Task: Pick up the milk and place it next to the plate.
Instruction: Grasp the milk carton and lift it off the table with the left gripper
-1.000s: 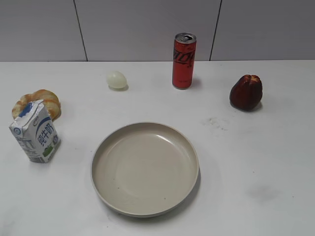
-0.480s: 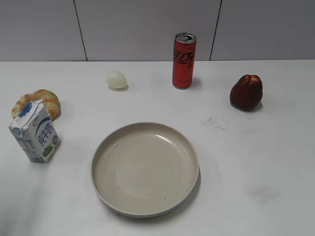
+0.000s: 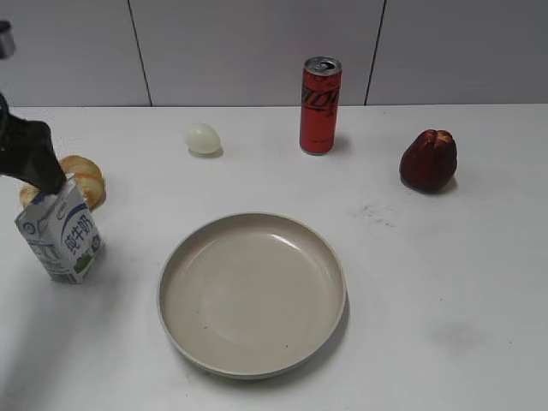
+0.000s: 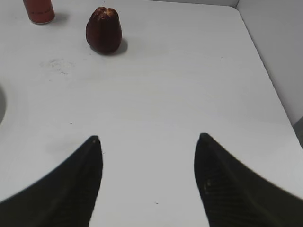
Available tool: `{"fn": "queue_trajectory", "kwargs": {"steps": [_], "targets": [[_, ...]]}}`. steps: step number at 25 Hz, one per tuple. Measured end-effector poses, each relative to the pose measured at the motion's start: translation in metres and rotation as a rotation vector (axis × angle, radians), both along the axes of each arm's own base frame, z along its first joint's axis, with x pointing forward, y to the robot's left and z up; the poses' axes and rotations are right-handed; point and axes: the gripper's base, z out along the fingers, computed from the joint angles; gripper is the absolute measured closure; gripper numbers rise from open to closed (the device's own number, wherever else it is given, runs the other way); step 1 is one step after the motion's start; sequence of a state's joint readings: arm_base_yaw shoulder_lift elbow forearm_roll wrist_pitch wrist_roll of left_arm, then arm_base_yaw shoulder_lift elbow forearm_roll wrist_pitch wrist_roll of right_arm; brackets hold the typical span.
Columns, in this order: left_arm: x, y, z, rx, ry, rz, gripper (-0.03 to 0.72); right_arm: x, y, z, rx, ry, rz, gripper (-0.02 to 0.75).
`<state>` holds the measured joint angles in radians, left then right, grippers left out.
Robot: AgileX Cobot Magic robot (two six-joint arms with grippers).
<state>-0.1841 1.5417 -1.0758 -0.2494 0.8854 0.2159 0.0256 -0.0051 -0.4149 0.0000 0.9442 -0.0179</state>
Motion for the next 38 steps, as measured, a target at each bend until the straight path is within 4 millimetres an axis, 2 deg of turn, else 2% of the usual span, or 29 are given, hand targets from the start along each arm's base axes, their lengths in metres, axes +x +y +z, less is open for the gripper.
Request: {"fn": "queue_trajectory", "kwargs": {"steps": [3,10,16,22,26,32,34,38], "targets": [[0.011,-0.002,-0.023,0.019,0.051,0.002,0.005,0.0,0.0,0.0,0.0,0.0,0.0,0.272],[0.025,-0.004,-0.06,0.032,0.127,0.015,0.043,0.0,0.0,0.0,0.0,0.0,0.0,0.272],[0.027,-0.006,-0.084,0.038,0.222,0.016,0.209,0.0,0.0,0.0,0.0,0.0,0.0,0.272],[0.031,-0.006,-0.084,0.032,0.178,0.029,0.279,0.0,0.0,0.0,0.0,0.0,0.0,0.272],[0.03,-0.006,-0.084,0.037,0.187,0.024,0.381,0.0,0.0,0.0,0.0,0.0,0.0,0.272],[0.028,-0.006,-0.08,0.032,0.195,0.022,0.388,0.0,0.0,0.0,0.0,0.0,0.0,0.272],[0.025,-0.006,-0.071,0.02,0.189,0.023,0.389,0.0,0.0,0.0,0.0,0.0,0.0,0.272],[0.022,-0.01,-0.039,-0.006,0.136,0.006,0.389,0.0,0.0,0.0,0.0,0.0,0.0,0.272]]}}
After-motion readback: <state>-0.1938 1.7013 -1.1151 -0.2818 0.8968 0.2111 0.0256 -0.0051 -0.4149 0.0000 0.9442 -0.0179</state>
